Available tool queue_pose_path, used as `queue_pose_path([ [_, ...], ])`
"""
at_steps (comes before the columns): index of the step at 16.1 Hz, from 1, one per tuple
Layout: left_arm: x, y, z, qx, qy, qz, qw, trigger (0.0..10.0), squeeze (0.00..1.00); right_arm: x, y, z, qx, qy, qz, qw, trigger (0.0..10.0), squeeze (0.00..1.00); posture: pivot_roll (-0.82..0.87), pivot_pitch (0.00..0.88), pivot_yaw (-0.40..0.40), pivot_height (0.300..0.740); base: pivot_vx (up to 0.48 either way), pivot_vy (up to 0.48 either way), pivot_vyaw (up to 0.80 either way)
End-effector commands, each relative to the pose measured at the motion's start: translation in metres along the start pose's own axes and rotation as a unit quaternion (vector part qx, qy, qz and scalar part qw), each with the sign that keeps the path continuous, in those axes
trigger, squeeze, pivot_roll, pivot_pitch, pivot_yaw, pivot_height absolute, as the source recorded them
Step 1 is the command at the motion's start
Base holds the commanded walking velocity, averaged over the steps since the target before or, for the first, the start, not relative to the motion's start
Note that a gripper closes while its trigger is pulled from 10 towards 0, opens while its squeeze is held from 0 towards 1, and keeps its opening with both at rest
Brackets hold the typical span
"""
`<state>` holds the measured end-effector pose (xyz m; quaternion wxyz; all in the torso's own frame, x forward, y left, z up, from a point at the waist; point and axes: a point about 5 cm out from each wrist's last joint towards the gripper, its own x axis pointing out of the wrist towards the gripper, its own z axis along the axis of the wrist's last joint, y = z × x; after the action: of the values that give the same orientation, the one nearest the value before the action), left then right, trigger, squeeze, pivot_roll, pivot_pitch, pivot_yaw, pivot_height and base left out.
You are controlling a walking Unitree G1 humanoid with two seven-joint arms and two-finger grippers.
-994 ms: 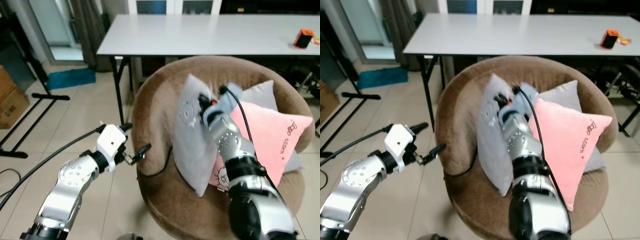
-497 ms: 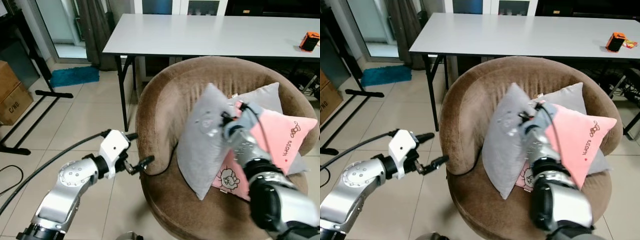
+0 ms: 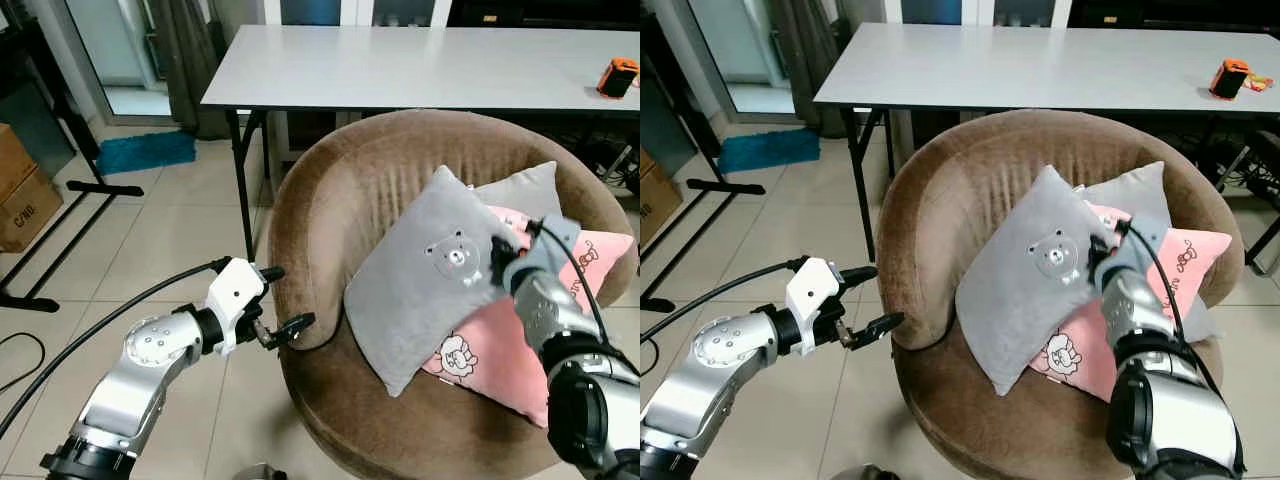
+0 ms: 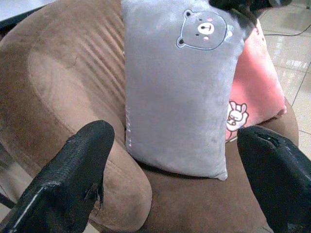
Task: Move the pillow to the sofa from floor
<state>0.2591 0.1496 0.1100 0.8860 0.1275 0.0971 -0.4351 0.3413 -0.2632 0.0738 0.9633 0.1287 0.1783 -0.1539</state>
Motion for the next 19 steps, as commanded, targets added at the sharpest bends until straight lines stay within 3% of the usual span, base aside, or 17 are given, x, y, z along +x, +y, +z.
queue_pose_path([
  [1,0.002,0.000,0.000,0.001,0.001,-0.007,1.000,10.0,0.00,-0.003,-0.011,-0.011,-0.008,0.019,-0.006,1.000,10.0,1.00,-0.09,0.000,0.045,0.740,0.000,0.000,0.00],
  [4,0.003,0.000,0.000,0.001,-0.001,-0.009,1.000,10.0,0.00,-0.007,0.001,-0.035,-0.020,0.054,0.040,0.998,10.0,1.00,-0.09,0.000,0.041,0.740,0.000,0.000,0.00],
  [6,0.003,0.000,0.000,0.002,-0.002,-0.007,1.000,10.0,0.00,-0.006,0.004,-0.033,-0.013,0.040,0.049,0.998,10.0,1.00,-0.08,0.000,0.038,0.740,0.000,0.000,0.00],
  [8,0.003,0.000,0.001,-0.002,-0.009,-0.008,1.000,10.0,0.00,-0.005,0.013,-0.012,0.024,-0.015,0.102,0.994,10.0,1.00,-0.08,0.000,0.029,0.740,0.000,0.000,0.00],
  [11,0.005,-0.005,0.005,-0.020,-0.029,-0.020,0.999,10.0,0.00,-0.006,0.003,0.010,0.027,-0.067,0.112,0.991,10.0,1.00,-0.08,0.000,0.021,0.740,0.000,0.000,0.00],
  [14,0.008,-0.013,0.010,-0.043,-0.055,-0.049,0.996,10.0,0.00,-0.016,-0.008,0.013,-0.014,-0.085,0.154,0.984,10.0,1.00,-0.10,0.000,0.026,0.740,0.000,0.000,0.00],
  [15,0.010,-0.015,0.012,-0.050,-0.066,-0.053,0.995,10.0,0.00,-0.025,-0.020,0.020,-0.028,-0.113,0.157,0.981,10.0,1.00,-0.10,0.000,0.023,0.740,0.000,0.000,0.00],
  [16,0.010,-0.014,0.013,-0.051,-0.069,-0.045,0.995,10.0,0.00,-0.032,-0.027,0.028,-0.030,-0.138,0.151,0.978,10.0,1.00,-0.10,0.000,0.022,0.740,0.000,0.000,0.00],
  [18,0.011,-0.007,0.014,-0.048,-0.087,0.028,0.995,10.0,0.00,-0.052,-0.035,0.048,-0.031,-0.204,0.121,0.971,10.0,1.00,-0.11,0.000,0.021,0.740,0.000,0.000,0.00],
  [19,0.010,-0.003,0.016,-0.043,-0.102,0.080,0.991,10.0,0.00,-0.069,-0.023,0.043,-0.036,-0.201,0.130,0.970,10.0,1.00,-0.11,0.000,0.015,0.740,0.000,0.000,0.00],
])
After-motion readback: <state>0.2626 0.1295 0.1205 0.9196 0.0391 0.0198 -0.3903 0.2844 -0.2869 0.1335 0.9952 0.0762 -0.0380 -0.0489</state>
